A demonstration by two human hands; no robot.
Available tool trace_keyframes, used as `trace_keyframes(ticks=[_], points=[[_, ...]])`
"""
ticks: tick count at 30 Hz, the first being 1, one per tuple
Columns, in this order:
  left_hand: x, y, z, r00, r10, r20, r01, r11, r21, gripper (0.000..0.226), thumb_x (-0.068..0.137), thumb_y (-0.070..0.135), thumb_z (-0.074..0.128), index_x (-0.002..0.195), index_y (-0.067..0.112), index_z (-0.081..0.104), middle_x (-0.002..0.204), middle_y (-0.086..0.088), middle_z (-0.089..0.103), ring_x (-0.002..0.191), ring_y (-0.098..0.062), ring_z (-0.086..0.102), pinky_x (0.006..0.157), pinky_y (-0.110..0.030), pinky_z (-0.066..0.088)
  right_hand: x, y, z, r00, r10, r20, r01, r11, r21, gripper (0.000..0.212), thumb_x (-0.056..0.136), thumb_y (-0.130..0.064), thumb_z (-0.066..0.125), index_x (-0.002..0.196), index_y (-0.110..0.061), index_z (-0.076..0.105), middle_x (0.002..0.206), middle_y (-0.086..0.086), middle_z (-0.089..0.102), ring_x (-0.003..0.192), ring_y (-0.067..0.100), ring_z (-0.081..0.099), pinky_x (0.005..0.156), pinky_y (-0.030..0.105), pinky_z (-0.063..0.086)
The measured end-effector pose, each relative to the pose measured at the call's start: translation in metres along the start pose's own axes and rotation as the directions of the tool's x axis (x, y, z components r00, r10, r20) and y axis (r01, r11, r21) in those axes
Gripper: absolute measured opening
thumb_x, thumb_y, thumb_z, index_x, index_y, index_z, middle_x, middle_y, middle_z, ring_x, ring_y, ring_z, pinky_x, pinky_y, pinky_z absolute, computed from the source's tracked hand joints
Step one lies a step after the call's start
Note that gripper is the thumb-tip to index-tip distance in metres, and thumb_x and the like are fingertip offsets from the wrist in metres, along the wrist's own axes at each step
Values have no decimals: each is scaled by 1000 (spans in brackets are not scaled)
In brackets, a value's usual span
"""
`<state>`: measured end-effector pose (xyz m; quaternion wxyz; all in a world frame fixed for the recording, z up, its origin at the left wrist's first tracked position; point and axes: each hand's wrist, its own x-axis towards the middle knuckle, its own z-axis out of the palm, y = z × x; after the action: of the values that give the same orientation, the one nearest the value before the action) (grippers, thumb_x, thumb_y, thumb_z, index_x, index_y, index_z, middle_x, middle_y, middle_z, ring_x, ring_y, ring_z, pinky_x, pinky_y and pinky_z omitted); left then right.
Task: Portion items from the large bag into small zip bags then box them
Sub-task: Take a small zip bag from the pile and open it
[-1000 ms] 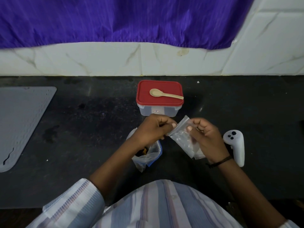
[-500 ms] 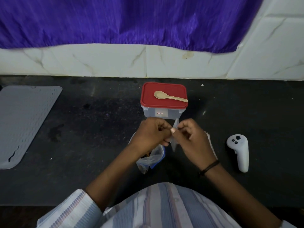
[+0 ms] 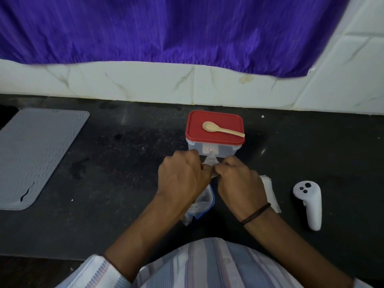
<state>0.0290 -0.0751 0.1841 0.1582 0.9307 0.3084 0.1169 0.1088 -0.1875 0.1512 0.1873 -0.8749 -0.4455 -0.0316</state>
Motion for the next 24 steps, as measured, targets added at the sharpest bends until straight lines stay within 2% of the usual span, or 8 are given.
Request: trace_keyframes(ticks=[4, 6, 9, 12, 17, 21, 22, 24], points=[[-4, 5, -7, 1000, 19, 0, -19, 992, 125, 28, 85, 44, 39, 78, 18, 44, 78, -1, 56, 71, -23, 57, 58, -27, 35, 5, -8, -15, 980, 117, 160, -125, 991, 38, 15, 92, -23, 54, 90, -19, 68, 88, 2, 67, 81, 24, 65, 71, 36, 54], [-3, 3, -7, 1000, 25, -9, -24, 991, 133, 24, 87, 40, 47, 79, 17, 48, 77, 1, 55, 67, -19, 49, 55, -26, 31, 9, -8, -21, 955, 186, 232, -226, 961, 159, 19, 91, -32, 56, 82, -21, 68, 77, -5, 67, 75, 17, 64, 69, 32, 53], [-2, -1, -6, 999, 40, 20, -42, 995, 91, 29, 87, 43, 51, 81, 16, 59, 76, 2, 61, 66, -18, 53, 56, -26, 36, 12, -4, -23, 938, 227, 264, -296, 918, 263, 19, 89, -34, 62, 78, -21, 71, 67, -10, 64, 68, 10, 63, 64, 27, 51], [-4, 0, -4, 998, 62, 24, -64, 995, 75, 30, 87, 46, 51, 77, 18, 53, 76, 1, 61, 65, -18, 51, 56, -27, 35, 13, -6, -23, 928, 155, 339, -255, 927, 275, 13, 89, -22, 63, 95, -29, 72, 80, -12, 66, 79, 11, 65, 73, 30, 54], [-5, -2, -1, 994, 107, -21, -106, 994, 39, 31, 85, 47, 53, 72, 19, 51, 71, 2, 62, 63, -18, 56, 54, -26, 37, 19, -12, -24, 885, 113, 451, -169, 982, 87, 18, 93, -18, 55, 96, -26, 70, 93, -1, 68, 89, 19, 65, 77, 31, 50], [-4, -17, -3, 980, 197, -11, -195, 962, -193, 16, 75, 40, 57, 76, 24, 60, 66, 9, 59, 61, -8, 56, 57, -25, 43, 22, -8, -29, 908, 96, 407, -205, 950, 235, 13, 89, -21, 62, 89, -23, 74, 83, -8, 70, 78, 11, 66, 73, 33, 55], [-3, -24, -3, 975, 224, -1, -213, 927, -310, 20, 73, 43, 58, 83, 26, 60, 74, 12, 60, 68, -5, 57, 60, -22, 42, 22, -7, -29, 911, 84, 403, -198, 947, 252, 12, 89, -22, 63, 85, -23, 74, 76, -11, 67, 73, 8, 64, 69, 30, 54], [0, -39, -3, 948, 302, 99, -210, 829, -519, 44, 73, 52, 63, 111, 33, 52, 108, 18, 58, 100, 1, 56, 76, -18, 44, 25, -6, -29, 909, 53, 414, -185, 940, 285, 12, 89, -24, 64, 81, -22, 73, 70, -12, 64, 67, 5, 61, 64, 26, 51]])
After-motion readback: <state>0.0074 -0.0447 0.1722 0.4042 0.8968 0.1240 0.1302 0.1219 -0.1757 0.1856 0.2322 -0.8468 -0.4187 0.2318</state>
